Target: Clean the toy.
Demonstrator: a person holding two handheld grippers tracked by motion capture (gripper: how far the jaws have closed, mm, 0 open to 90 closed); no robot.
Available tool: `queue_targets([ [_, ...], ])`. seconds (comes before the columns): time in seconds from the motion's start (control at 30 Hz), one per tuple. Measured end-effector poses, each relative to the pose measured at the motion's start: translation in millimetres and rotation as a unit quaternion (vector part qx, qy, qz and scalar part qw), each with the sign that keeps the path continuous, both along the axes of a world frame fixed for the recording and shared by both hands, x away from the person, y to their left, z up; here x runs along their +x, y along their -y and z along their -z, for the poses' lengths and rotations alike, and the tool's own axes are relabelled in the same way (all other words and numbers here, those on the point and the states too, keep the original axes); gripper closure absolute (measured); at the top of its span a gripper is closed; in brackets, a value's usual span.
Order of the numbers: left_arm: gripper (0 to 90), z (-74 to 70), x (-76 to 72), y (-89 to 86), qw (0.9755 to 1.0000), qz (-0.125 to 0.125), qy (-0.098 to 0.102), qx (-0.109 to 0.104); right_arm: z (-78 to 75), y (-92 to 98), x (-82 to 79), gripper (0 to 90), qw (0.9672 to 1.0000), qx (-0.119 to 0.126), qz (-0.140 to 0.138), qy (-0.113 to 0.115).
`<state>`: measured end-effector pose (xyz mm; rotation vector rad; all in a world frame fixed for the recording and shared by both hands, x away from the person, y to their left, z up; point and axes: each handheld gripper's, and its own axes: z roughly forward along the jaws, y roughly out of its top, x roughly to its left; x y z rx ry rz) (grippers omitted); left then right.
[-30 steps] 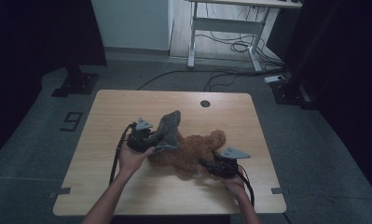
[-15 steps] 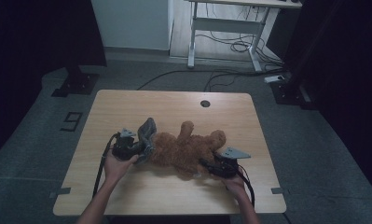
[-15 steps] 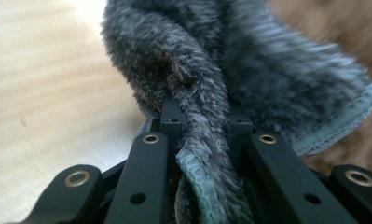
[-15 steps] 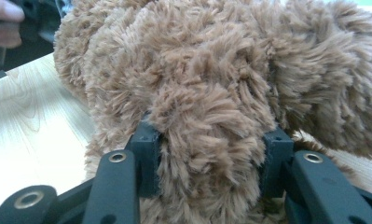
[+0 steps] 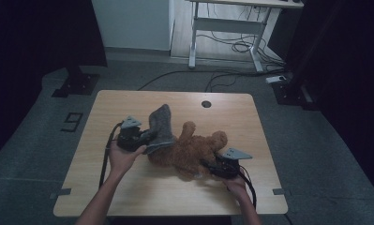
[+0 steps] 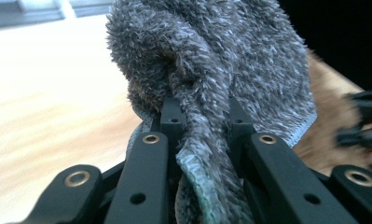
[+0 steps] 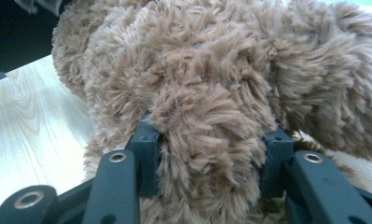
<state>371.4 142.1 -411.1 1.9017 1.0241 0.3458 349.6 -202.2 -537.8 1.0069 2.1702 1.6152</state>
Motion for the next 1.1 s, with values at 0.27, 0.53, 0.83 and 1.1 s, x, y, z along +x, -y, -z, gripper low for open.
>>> queue_targets([
  [0.27, 74.8, 10.3, 10.8, 76.4, 0.9968, 0.041, 0.004, 0.068, -0.3, 0.2, -0.3, 53.0, 1.0000, -0.001, -0.001, 0.001],
  [0.53, 75.2, 38.1, 20.4, 43.1, 0.9984, 0.029, -0.042, 0.024, -0.3, -0.7, 0.0, 53.0, 1.0000, -0.004, -0.007, 0.006],
  [0.83, 75.0, 31.5, 15.9, 6.3, 0.9991, -0.010, -0.027, 0.033, -0.1, -1.1, -0.7, 53.0, 1.0000, -0.003, -0.005, 0.006],
  [1.1, 74.9, 39.8, 12.6, -17.0, 0.9985, -0.031, -0.030, 0.035, -0.1, -1.5, -1.1, 53.0, 1.0000, -0.003, -0.005, 0.007],
])
